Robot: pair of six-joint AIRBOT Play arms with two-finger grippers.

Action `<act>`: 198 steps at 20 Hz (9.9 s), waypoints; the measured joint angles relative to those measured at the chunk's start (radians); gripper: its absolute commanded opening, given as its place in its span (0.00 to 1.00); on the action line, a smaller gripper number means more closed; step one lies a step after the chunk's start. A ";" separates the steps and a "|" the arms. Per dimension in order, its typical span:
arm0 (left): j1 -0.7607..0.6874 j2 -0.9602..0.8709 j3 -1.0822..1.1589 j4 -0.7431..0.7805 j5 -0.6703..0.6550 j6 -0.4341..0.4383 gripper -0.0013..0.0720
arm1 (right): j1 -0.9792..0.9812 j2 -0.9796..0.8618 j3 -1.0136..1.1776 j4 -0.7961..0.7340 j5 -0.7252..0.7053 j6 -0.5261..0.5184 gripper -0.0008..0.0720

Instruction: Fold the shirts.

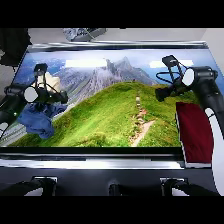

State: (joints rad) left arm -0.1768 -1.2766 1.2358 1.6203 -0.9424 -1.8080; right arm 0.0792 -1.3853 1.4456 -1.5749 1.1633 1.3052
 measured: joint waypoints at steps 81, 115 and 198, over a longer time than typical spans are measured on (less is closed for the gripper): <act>-0.278 -0.299 -0.219 -0.680 -0.079 0.369 0.05 | 0.000 0.284 -0.734 0.502 0.124 -0.376 0.96; -0.197 0.305 0.632 -0.178 -0.350 0.260 0.05 | 0.001 0.615 0.190 0.113 0.455 -0.182 0.07; 0.425 0.637 0.579 -0.446 -0.018 0.263 0.05 | -0.348 0.730 0.400 0.209 -0.126 -0.430 0.07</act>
State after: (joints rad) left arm 0.2478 -0.6395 1.8149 1.1744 -0.9607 -1.5452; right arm -0.2687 -0.6556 1.8454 -1.3655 1.0370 0.8749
